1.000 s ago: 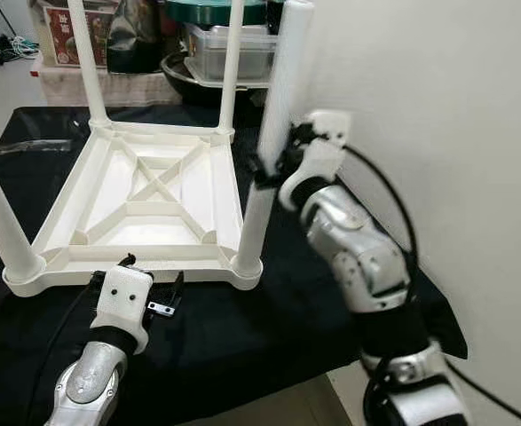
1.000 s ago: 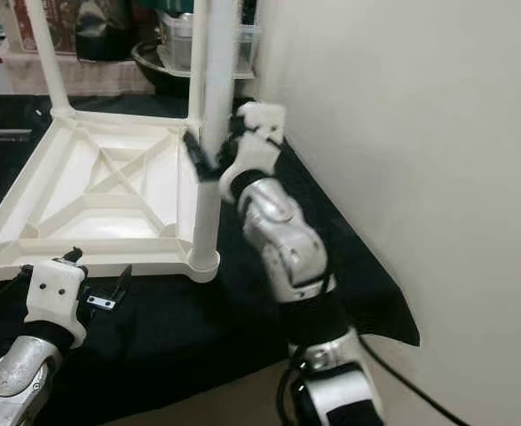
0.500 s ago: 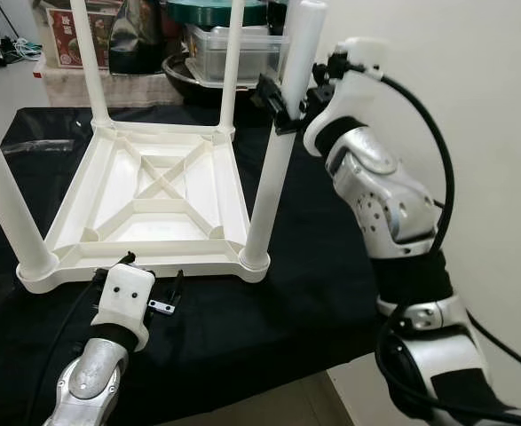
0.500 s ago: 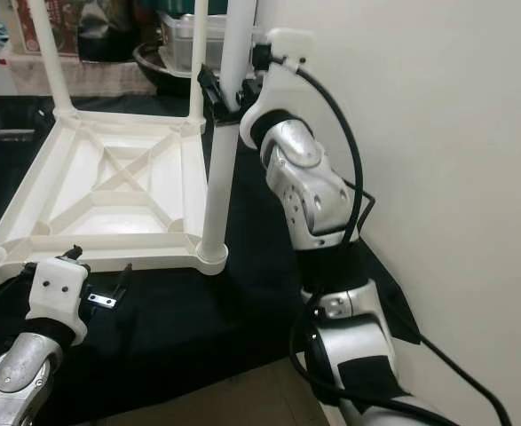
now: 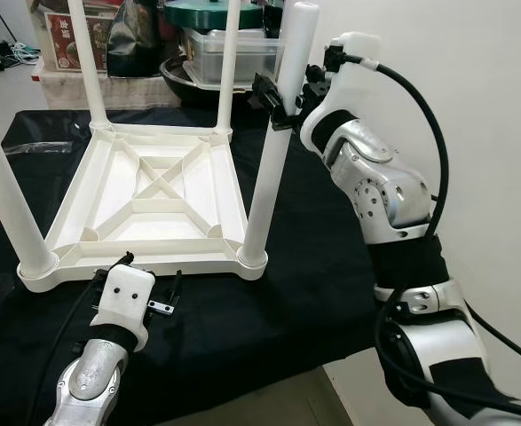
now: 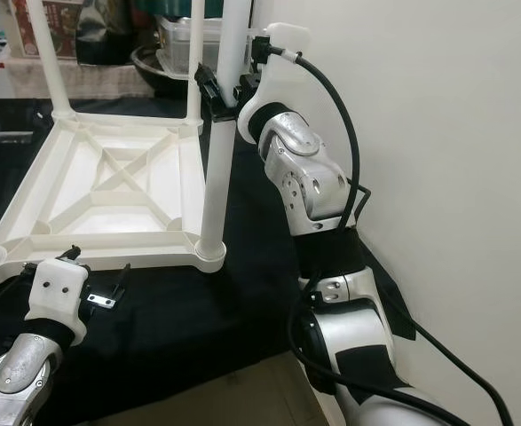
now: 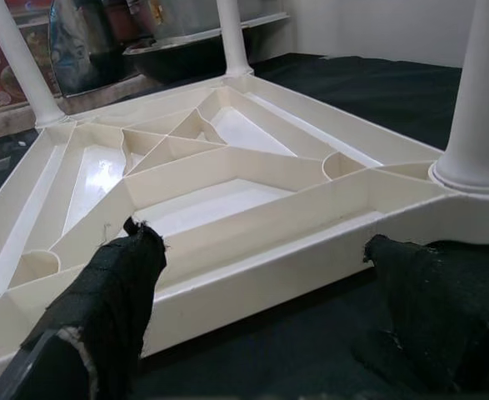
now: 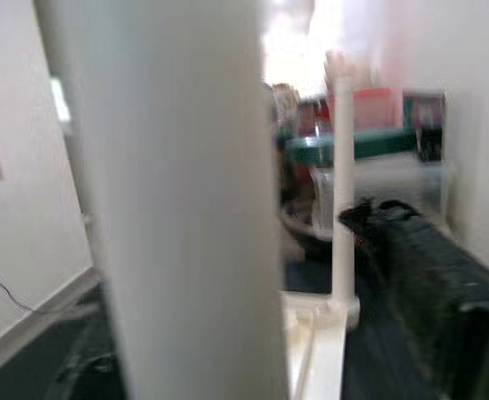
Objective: Building children table
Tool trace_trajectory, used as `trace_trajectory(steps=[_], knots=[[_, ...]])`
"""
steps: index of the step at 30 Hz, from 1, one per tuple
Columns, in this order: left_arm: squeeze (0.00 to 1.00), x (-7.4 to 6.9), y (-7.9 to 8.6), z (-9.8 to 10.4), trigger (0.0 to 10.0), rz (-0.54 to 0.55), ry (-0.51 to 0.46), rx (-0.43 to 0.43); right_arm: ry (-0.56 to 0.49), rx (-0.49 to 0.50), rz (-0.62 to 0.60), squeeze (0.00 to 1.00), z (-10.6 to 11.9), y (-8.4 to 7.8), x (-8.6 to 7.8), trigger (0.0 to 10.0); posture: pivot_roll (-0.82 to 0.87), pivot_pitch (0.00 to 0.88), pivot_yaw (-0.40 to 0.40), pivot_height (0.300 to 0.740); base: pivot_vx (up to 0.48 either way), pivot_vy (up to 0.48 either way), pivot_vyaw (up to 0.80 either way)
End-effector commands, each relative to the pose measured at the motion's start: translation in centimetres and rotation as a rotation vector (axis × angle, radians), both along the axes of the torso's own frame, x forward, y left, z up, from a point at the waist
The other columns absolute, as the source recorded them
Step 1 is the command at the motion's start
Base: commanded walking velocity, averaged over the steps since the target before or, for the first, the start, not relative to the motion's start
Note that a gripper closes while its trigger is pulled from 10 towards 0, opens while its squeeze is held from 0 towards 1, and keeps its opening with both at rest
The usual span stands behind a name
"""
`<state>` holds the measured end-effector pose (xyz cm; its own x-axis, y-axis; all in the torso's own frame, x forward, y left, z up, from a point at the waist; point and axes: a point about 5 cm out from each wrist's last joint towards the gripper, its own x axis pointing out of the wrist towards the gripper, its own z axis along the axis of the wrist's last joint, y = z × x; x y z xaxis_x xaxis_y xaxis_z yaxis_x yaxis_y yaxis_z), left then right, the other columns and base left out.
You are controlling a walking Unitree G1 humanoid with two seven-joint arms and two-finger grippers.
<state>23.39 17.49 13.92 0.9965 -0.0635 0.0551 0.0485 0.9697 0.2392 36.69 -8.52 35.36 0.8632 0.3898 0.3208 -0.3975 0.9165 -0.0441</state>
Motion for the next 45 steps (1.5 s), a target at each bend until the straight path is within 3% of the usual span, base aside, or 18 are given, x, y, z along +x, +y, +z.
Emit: trace_trajectory(steps=[1, 7, 11, 14, 17, 19, 22, 24, 29, 31, 32, 34, 35, 37, 39, 41, 44, 45], knots=[[0.0, 0.1, -0.2, -0.3, 10.0, -0.012, 0.006, 0.008, -0.05, 0.028, -0.017, 0.0, 1.2, -0.9, -0.2, 0.0, 0.1, 0.0, -0.139, 0.74, 0.0, 0.0, 0.0], [0.0, 0.2, -0.4, -0.4, 10.0, -0.013, 0.006, 0.008, 0.139, 0.08, -0.061, 0.0, -0.2, -1.8, 1.0, 0.0, 0.09, 0.0, -0.142, 0.74, 0.0, 0.0, 0.0], [0.0, 0.2, -0.4, -0.4, 10.0, -0.011, 0.005, 0.009, 0.501, 0.357, -0.154, 0.0, -3.5, -4.0, 3.1, 0.0, 0.08, 0.0, -0.145, 0.74, 0.0, 0.0, 0.0], [0.0, 0.3, -0.3, -0.4, 10.0, -0.006, 0.005, 0.009, 0.645, 0.493, -0.24, 0.0, -6.0, -5.4, 4.2, 0.0, 0.08, 0.0, -0.149, 0.74, 0.0, 0.0, 0.0], [0.0, 0.3, -0.3, -0.4, 10.0, -0.006, 0.005, 0.009, 0.645, 0.493, -0.24, 0.0, -6.0, -5.4, 4.2, 0.0, 0.08, 0.0, -0.149, 0.74, 0.0, 0.0, 0.0], [0.0, 0.3, -0.3, -0.4, 10.0, -0.002, 0.004, 0.01, 0.752, 0.681, -0.378, 0.0, -9.5, -8.2, 4.9, 0.0, 0.08, 0.0, -0.148, 0.74, 0.0, 0.0, 0.0], [0.0, 0.3, -0.3, -0.4, 10.0, 0.0, 0.003, 0.011, 0.843, 0.802, -0.466, 0.0, -12.8, -9.9, 4.7, 0.0, 0.09, 0.0, -0.141, 0.74, 0.0, 0.0, 0.0], [0.0, 0.2, -0.2, -0.3, 10.0, 0.002, 0.005, 0.01, 0.998, 0.863, -0.628, 0.0, -19.6, -11.8, 2.9, 0.0, 0.1, 0.0, -0.15, 0.74, 0.0, 0.0, 0.0], [0.0, 0.1, -0.1, -0.3, 10.0, 0.003, 0.005, 0.009, 1.05, 0.854, -0.664, 0.0, -21.4, -11.9, 2.2, 0.0, 0.1, 0.0, -0.149, 0.74, 0.0, 0.0, 0.0], [0.0, -0.1, 0.0, -0.2, 10.0, 0.006, 0.008, 0.01, 1.234, 0.752, -0.658, 0.0, -26.1, -9.1, 0.2, 0.0, 0.11, 0.0, -0.145, 0.74, 0.0, 0.0, 0.0], [0.0, -0.1, 0.0, -0.2, 10.0, 0.006, 0.008, 0.01, 1.234, 0.752, -0.658, 0.0, -26.1, -9.1, 0.2, 0.0, 0.11, 0.0, -0.145, 0.74, 0.0, 0.0, 0.0], [0.0, -0.2, 0.0, -0.2, 10.0, 0.005, 0.009, 0.012, 1.346, 0.652, -0.586, 0.0, -28.1, -5.8, -1.0, 0.0, 0.1, 0.0, -0.141, 0.74, 0.0, 0.0, 0.0], [0.0, -0.2, 0.0, -0.2, 10.0, 0.003, 0.01, 0.014, 1.371, 0.612, -0.547, 0.0, -28.4, -4.4, -1.2, 0.0, 0.11, 0.0, -0.143, 0.74, 0.0, 0.0, 0.0], [0.0, -0.2, 0.0, -0.2, 10.0, 0.003, 0.01, 0.014, 1.371, 0.612, -0.547, 0.0, -28.4, -4.4, -1.2, 0.0, 0.11, 0.0, -0.143, 0.74, 0.0, 0.0, 0.0], [0.0, -0.2, 0.0, -0.1, 10.0, 0.002, 0.009, 0.017, 1.397, 0.531, -0.446, 0.0, -28.4, -1.4, -1.4, 0.0, 0.11, 0.0, -0.144, 0.74, 0.0, 0.0, 0.0], [0.0, -0.2, 0.0, -0.1, 10.0, 0.002, 0.009, 0.017, 1.397, 0.531, -0.446, 0.0, -28.4, -1.4, -1.4, 0.0, 0.11, 0.0, -0.144, 0.74, 0.0, 0.0, 0.0], [0.0, -0.2, -0.1, -0.1, 10.0, 0.006, 0.006, 0.017, 1.405, 0.453, -0.36, 0.0, -28.2, 1.0, -1.6, 0.0, 0.11, 0.0, -0.149, 0.74, 0.0, 0.0, 0.0], [0.0, -0.2, -0.1, 0.0, 10.0, 0.009, 0.003, 0.016, 1.407, 0.413, -0.315, 0.0, -28.0, 2.4, -1.7, 10.0, 0.11, 0.0, -0.156, 0.74, 0.0, 0.0, 0.0]])
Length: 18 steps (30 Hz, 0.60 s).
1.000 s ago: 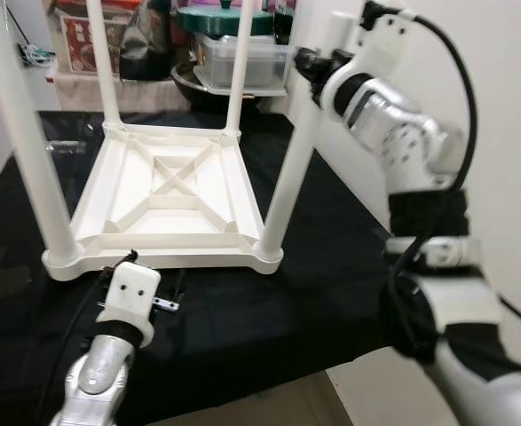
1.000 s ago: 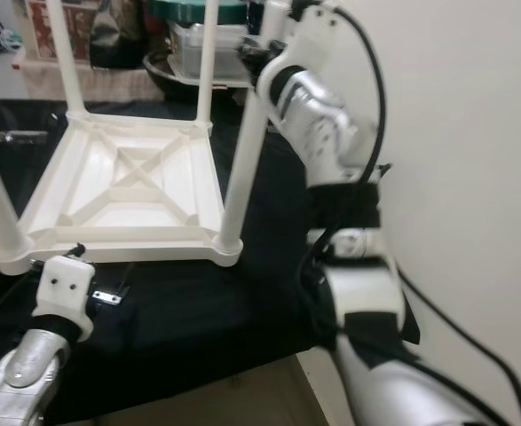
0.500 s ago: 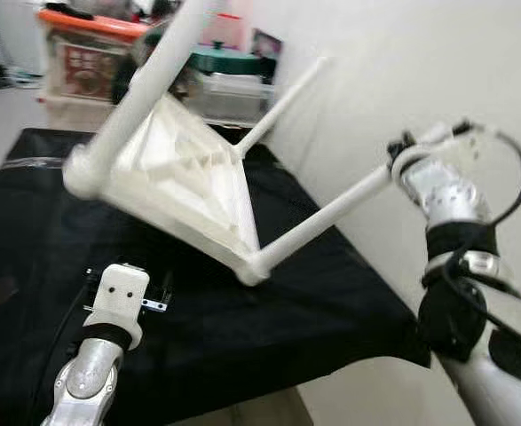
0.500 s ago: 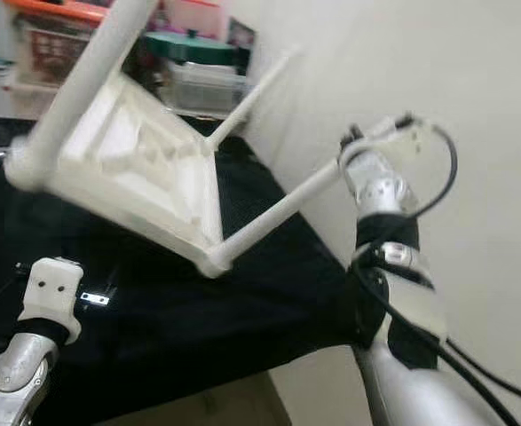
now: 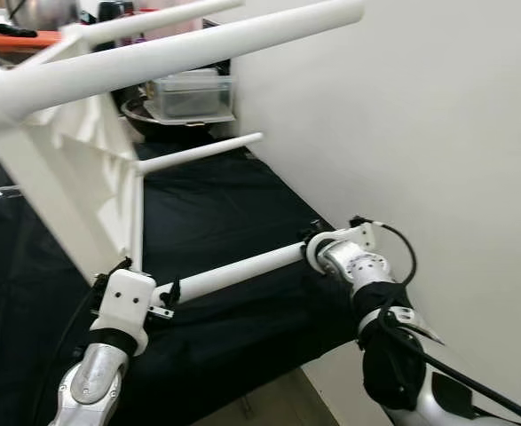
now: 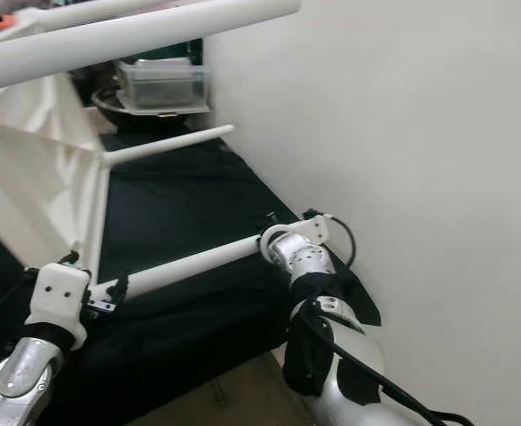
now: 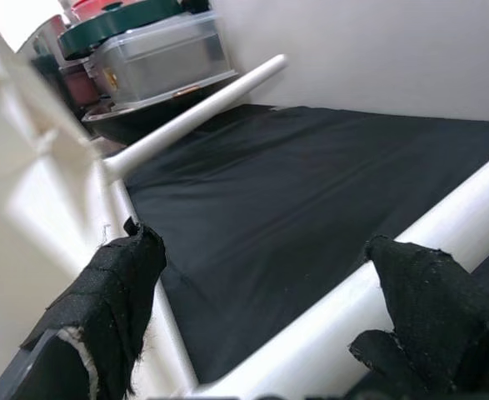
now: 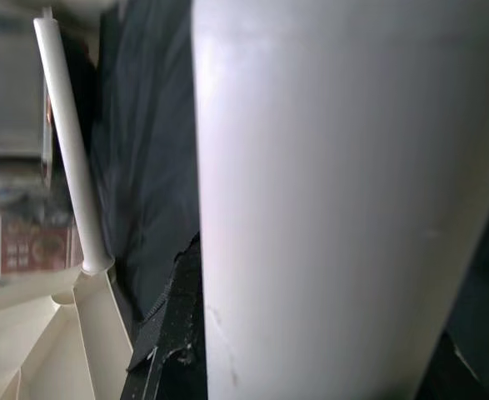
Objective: Building children table
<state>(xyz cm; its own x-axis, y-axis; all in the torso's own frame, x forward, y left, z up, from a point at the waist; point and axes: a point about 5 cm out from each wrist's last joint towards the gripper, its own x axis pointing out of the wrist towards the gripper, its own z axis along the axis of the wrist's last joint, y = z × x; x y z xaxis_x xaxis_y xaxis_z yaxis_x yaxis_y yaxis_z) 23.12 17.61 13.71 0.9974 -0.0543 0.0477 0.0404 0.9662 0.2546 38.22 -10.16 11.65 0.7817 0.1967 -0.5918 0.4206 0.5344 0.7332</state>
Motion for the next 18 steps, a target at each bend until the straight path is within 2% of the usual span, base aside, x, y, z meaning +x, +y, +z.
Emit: trace_trajectory(steps=[1, 2, 5, 6, 8, 11, 12, 13, 14, 16, 17, 18], knots=[[0.0, 0.1, -0.2, 0.2, 10.0, -0.001, -0.003, 0.0, 0.19, -0.274, 0.319, 0.0, -4.3, 4.0, -3.3, 10.0, 0.11, 0.0, -0.156, 0.74, 0.0, 0.0, 0.0], [0.0, 0.0, -0.2, 0.2, 10.0, 0.001, -0.005, -0.001, 0.188, -0.281, 0.35, 0.0, -4.2, 4.9, -3.4, 10.0, 0.11, 0.0, -0.156, 0.74, 0.0, 0.0, 0.0], [0.0, 0.0, -0.2, 0.2, 10.0, 0.002, -0.006, -0.002, 0.169, -0.291, 0.365, 0.0, -4.0, 5.3, -3.3, 10.0, 0.11, 0.0, -0.156, 0.74, 0.0, 0.0, 0.0], [0.0, 0.0, -0.2, 0.2, 10.0, 0.003, -0.006, -0.003, 0.159, -0.311, 0.351, 0.97, -3.7, 5.2, -3.1, 10.0, 0.11, 0.0, -0.155, 0.74, 0.0, 0.0, 0.0], [0.0, 0.0, -0.3, 0.2, 10.0, 0.001, -0.004, -0.007, 0.128, -0.347, 0.255, 1.0, -3.1, 3.5, -2.3, 10.0, 0.1, 0.0, -0.154, 0.74, 0.0, 0.0, 0.0], [0.0, 0.0, -0.3, 0.2, 10.0, 0.0, -0.003, -0.009, 0.116, -0.352, 0.218, 1.0, -2.7, 2.7, -1.9, 10.0, 0.1, 0.0, -0.154, 0.74, 0.0, 0.0, 0.0], [0.0, 0.0, -0.3, 0.2, 10.0, -0.003, -0.003, -0.012, 0.112, -0.352, 0.184, 1.0, -2.3, 1.9, -1.6, 10.0, 0.1, 0.0, -0.151, 0.74, 0.0, 0.0, 0.0], [0.0, 0.0, -0.3, 0.2, 10.0, -0.003, -0.003, -0.012, 0.112, -0.352, 0.184, 1.0, -2.3, 1.9, -1.6, 10.0, 0.1, 0.0, -0.151, 0.74, 0.0, 0.0, 0.0], [0.0, 0.0, -0.4, 0.2, 10.0, -0.005, -0.003, -0.014, 0.109, -0.355, 0.163, 1.0, -2.0, 1.1, -1.4, 10.0, 0.09, 0.0, -0.148, 0.74, 0.0, 0.0, 0.0], [0.0, 0.0, -0.4, 0.2, 10.0, -0.005, -0.003, -0.014, 0.109, -0.355, 0.163, 1.0, -2.0, 1.1, -1.4, 10.0, 0.09, 0.0, -0.148, 0.74, 0.0, 0.0, 0.0], [0.0, 0.0, -0.4, 0.2, 10.0, -0.007, -0.003, -0.015, 0.121, -0.36, 0.139, 1.0, -1.7, 0.2, -1.4, 10.0, 0.09, 0.0, -0.148, 0.74, 0.0, 0.0, 0.0], [0.0, 0.0, -0.4, 0.2, 10.0, -0.007, -0.003, -0.015, 0.121, -0.36, 0.139, 1.0, -1.7, 0.2, -1.4, 10.0, 0.09, 0.0, -0.148, 0.74, 0.0, 0.0, 0.0]])
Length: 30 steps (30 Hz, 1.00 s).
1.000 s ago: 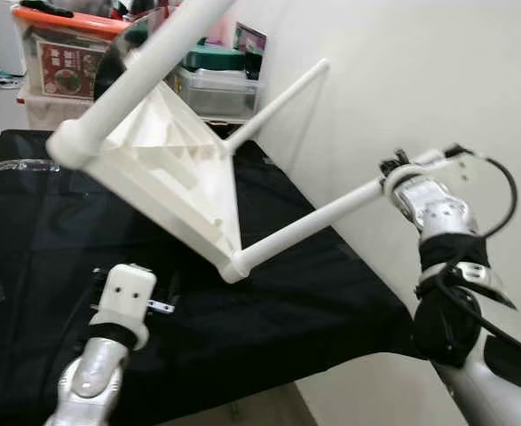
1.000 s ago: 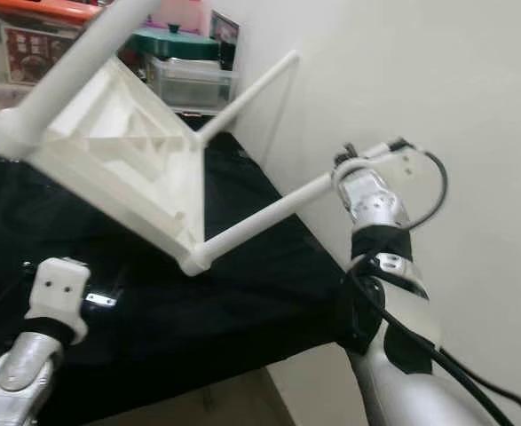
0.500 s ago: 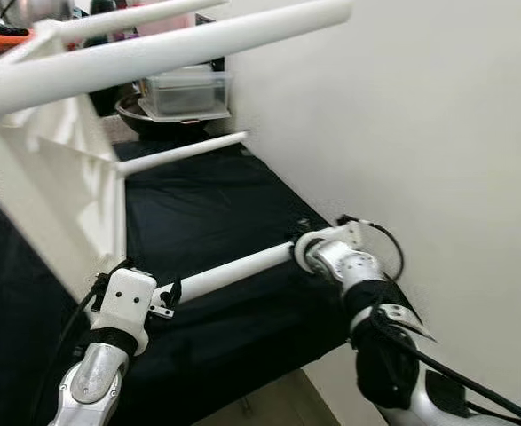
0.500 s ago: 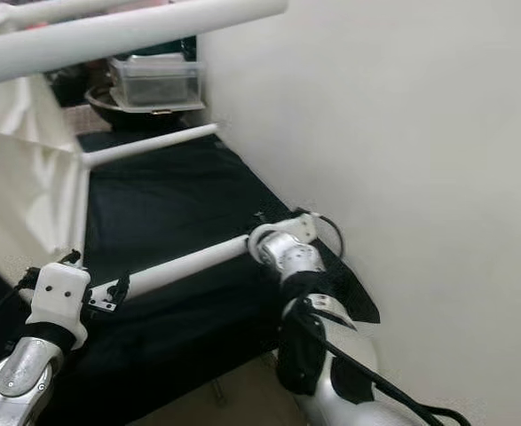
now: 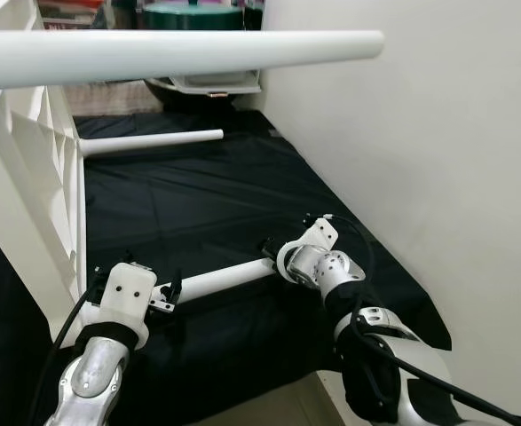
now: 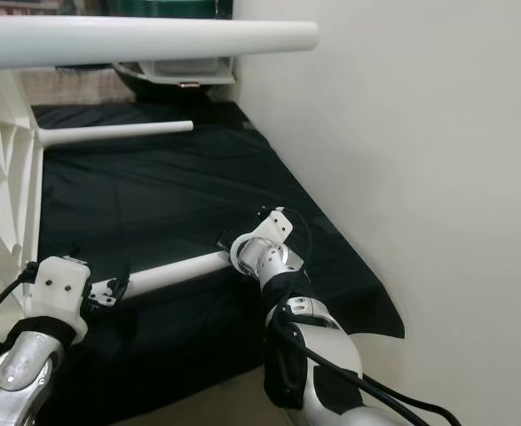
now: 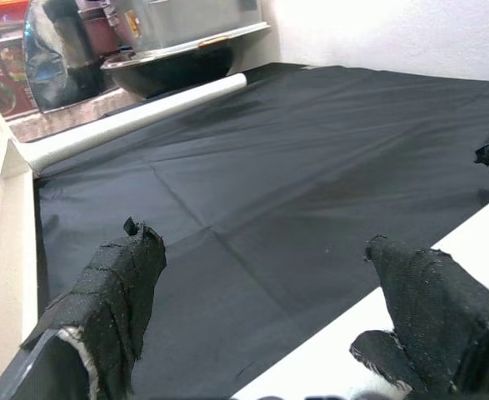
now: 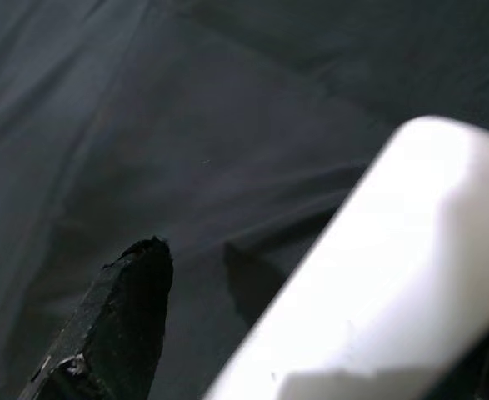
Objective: Building children table
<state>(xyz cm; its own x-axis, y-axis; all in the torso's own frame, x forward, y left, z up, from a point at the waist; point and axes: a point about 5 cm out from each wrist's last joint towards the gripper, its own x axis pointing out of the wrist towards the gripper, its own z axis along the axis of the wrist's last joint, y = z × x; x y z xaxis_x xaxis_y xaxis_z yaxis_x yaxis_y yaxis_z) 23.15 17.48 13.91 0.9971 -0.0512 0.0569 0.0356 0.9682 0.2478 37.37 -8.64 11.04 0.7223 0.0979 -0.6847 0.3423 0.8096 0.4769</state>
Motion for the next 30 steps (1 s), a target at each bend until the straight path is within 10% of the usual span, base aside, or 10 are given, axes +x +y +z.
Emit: trace_trajectory(steps=[1, 8, 18, 22, 23, 24, 30], knots=[[0.0, 0.0, -0.3, 0.0, 10.0, -0.011, 0.006, -0.009, 0.044, -0.021, -0.043, 1.0, -0.3, -2.3, -0.3, 10.0, 0.09, 0.0, -0.141, 0.74, 0.0, 0.0, 0.0], [0.0, 0.1, -0.4, -0.1, 10.0, -0.014, 0.008, -0.011, 0.032, -0.007, -0.036, 1.0, 1.2, -4.2, -0.6, 10.0, 0.08, 0.0, -0.129, 0.74, 0.0, 0.0, 0.0], [0.0, 0.3, 0.0, -0.2, 10.0, -0.013, 0.011, 0.003, 0.04, -0.016, -0.184, 1.0, 3.4, -10.9, -4.0, 10.0, 0.02, 0.0, -0.1, 0.74, 0.0, 0.0, 0.0], [0.0, 0.5, -0.1, -0.3, 10.0, -0.022, 0.011, 0.008, -0.218, -0.351, -0.064, 1.0, 6.8, -11.9, -2.8, 10.0, 0.02, 0.0, -0.089, 0.74, 0.0, 0.0, 0.0], [0.0, 0.7, -0.2, -0.3, 10.0, -0.031, 0.012, 0.011, -0.513, -0.675, 0.041, 0.24, 10.2, -11.2, -1.9, 10.0, 0.02, 0.0, -0.084, 0.74, 0.0, 0.0, 0.0], [0.0, 0.8, -0.3, -0.3, 10.0, -0.037, 0.013, 0.013, -0.77, -0.972, 0.186, 0.0, 12.7, -9.3, -1.6, 10.0, 0.02, 0.0, -0.092, 0.74, 0.0, 0.0, 0.0], [0.0, 0.8, -0.2, -0.2, 10.0, -0.025, -0.001, 0.017, -1.274, -1.539, 0.221, 0.0, 17.9, -6.3, -3.1, 10.0, 0.04, 0.0, -0.115, 0.74, 0.0, 0.0, 0.0]])
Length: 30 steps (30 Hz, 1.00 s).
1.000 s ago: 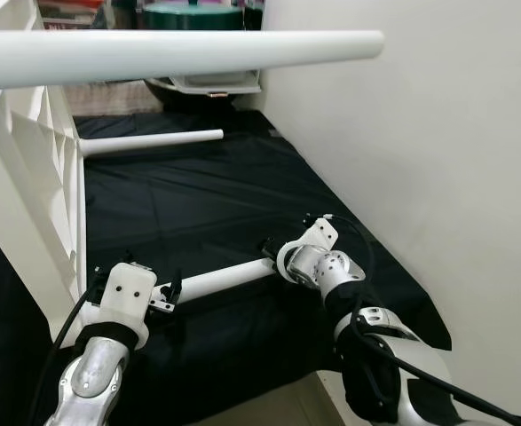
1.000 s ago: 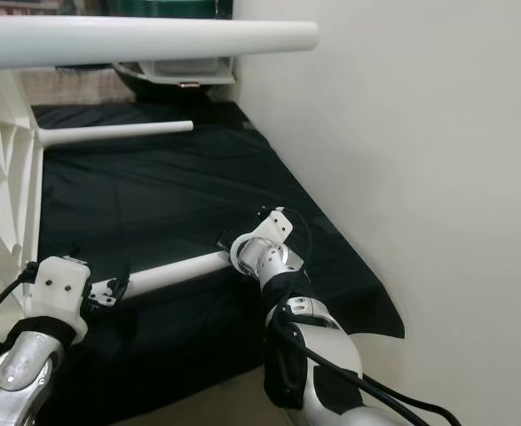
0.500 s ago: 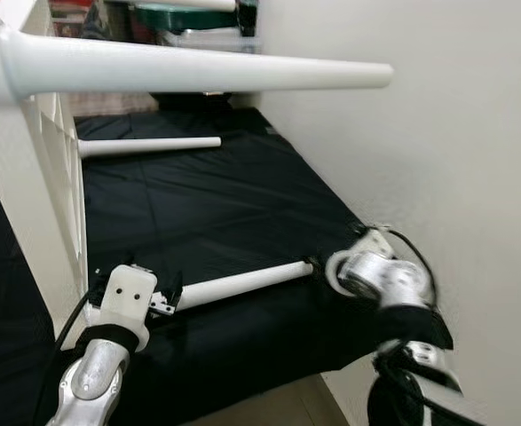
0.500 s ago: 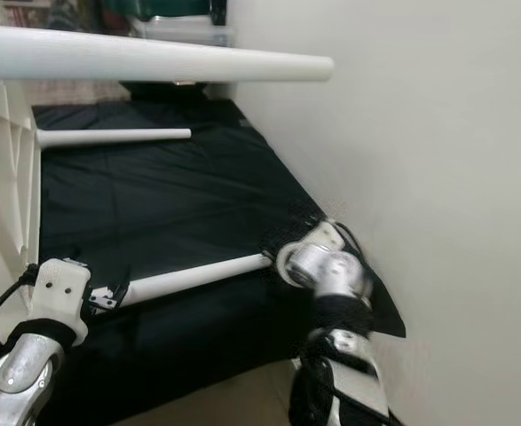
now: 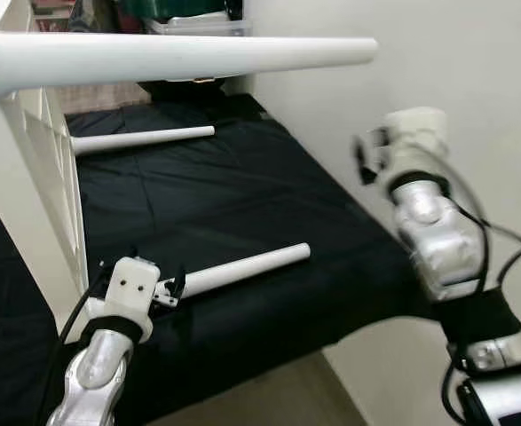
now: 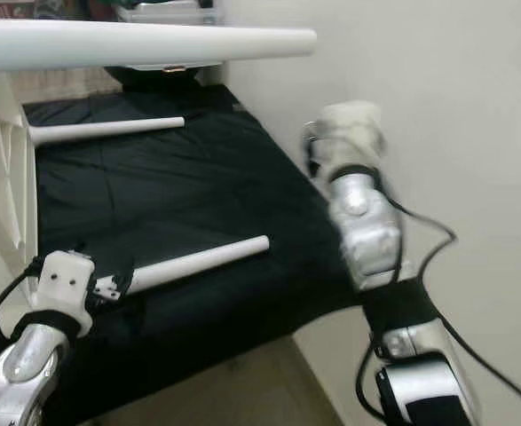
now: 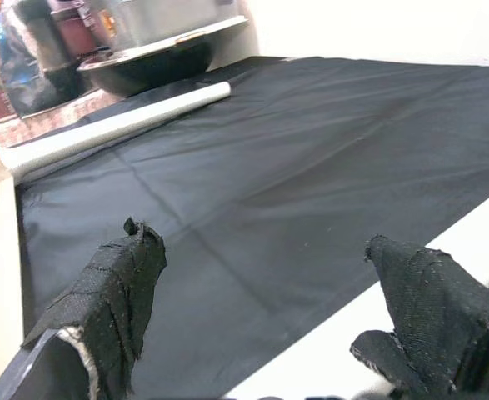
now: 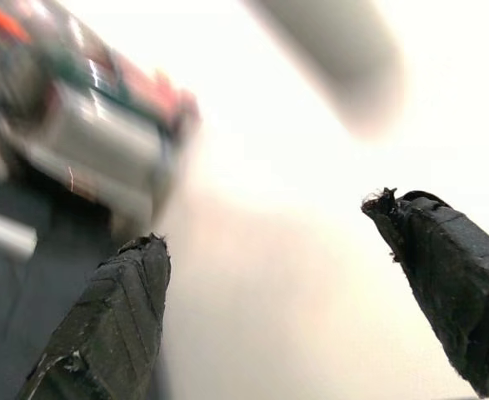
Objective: Building children table
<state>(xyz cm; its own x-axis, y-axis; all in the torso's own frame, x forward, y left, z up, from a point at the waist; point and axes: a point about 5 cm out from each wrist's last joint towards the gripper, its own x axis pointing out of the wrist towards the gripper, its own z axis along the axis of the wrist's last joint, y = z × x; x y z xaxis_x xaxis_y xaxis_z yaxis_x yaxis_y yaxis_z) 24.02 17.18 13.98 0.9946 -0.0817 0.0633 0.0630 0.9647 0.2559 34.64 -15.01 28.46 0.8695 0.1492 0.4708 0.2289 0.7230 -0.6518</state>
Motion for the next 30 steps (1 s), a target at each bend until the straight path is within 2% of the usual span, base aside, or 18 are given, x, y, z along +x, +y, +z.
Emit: trace_trajectory(steps=[1, 2, 3, 5, 6, 9, 11, 12, 13, 20, 22, 24, 29, 30], knots=[[0.0, -0.1, 0.1, -0.3, 10.0, 0.005, 0.006, 0.009, -0.083, -0.072, -0.007, 0.0, 0.5, 0.1, -0.4, 10.0, 0.04, 0.0, -0.115, 0.74, 0.0, 0.0, 0.0], [0.0, -0.2, 0.2, -0.2, 10.0, 0.012, 0.003, 0.011, -0.166, -0.091, -0.005, 0.0, 1.5, 0.2, -0.9, 10.0, 0.05, 0.0, -0.115, 0.74, 0.0, 0.0, 0.0], [0.0, -0.2, 0.2, -0.2, 10.0, 0.012, 0.003, 0.011, -0.166, -0.091, -0.005, 0.0, 1.5, 0.2, -0.9, 10.0, 0.05, 0.0, -0.115, 0.74, 0.0, 0.0, 0.0], [0.0, -0.4, 0.3, -0.2, 10.0, 0.018, 0.001, 0.014, -0.23, -0.11, 0.035, 0.0, 2.5, 0.6, -1.7, 10.0, 0.05, 0.0, -0.112, 0.74, 0.0, 0.0, 0.0], [0.0, -0.3, 0.3, -0.2, 10.0, 0.02, 0.0, 0.015, -0.265, -0.166, 0.06, 0.0, 3.2, 0.8, -1.9, 10.0, 0.04, 0.0, -0.107, 0.74, 0.0, 0.0, 0.0], [0.0, -0.2, 0.3, -0.2, 10.0, 0.021, 0.0, 0.016, -0.284, -0.208, 0.075, 0.0, 3.5, 0.9, -2.0, 10.0, 0.04, 0.0, -0.107, 0.74, 0.0, 0.0, 0.0], [0.0, -0.1, 0.4, -0.1, 10.0, 0.023, 0.0, 0.013, -0.312, -0.237, 0.06, 0.0, 4.3, 0.5, -1.7, 10.0, 0.04, 0.0, -0.105, 0.74, 0.0, 0.0, 0.0], [0.0, 0.1, 0.4, -0.1, 10.0, 0.026, 0.0, 0.01, -0.366, -0.286, 0.044, 0.0, 5.5, -0.3, -1.1, 10.0, 0.04, 0.0, -0.109, 0.74, 0.0, 0.0, 0.0], [0.0, 0.1, 0.4, 0.0, 10.0, 0.028, 0.0, 0.009, -0.377, -0.301, 0.041, 0.0, 5.8, -0.5, -0.8, 10.0, 0.04, 0.0, -0.109, 0.74, 0.0, 0.0, 0.0], [0.0, 0.1, 0.5, 0.0, 10.0, 0.032, 0.0, 0.008, -0.364, -0.325, 0.042, 0.0, 5.8, -0.6, -0.3, 10.0, 0.04, 0.0, -0.108, 0.74, 0.0, 0.0, 0.0], [0.0, 0.3, 0.8, 0.2, 10.0, 0.037, -0.002, 0.007, -0.291, -0.401, 0.079, 0.0, 5.2, 0.0, 0.8, 10.0, 0.04, 0.0, -0.105, 0.74, 0.0, 0.0, 0.0], [0.0, 0.3, 0.9, 0.2, 10.0, 0.038, -0.002, 0.007, -0.266, -0.43, 0.095, 0.0, 4.9, 0.3, 1.1, 10.0, 0.04, 0.0, -0.105, 0.74, 0.0, 0.0, 0.0], [0.0, 0.4, 0.9, 0.2, 10.0, 0.039, -0.003, 0.007, -0.257, -0.473, 0.112, 0.0, 4.6, 0.6, 1.4, 10.0, 0.04, 0.0, -0.108, 0.74, 0.0, 0.0, 0.0], [0.0, 0.5, 0.9, 0.2, 10.0, 0.041, -0.003, 0.007, -0.247, -0.501, 0.131, 0.0, 4.4, 1.0, 1.7, 10.0, 0.04, 0.0, -0.113, 0.74, 0.0, 0.0, 0.0]])
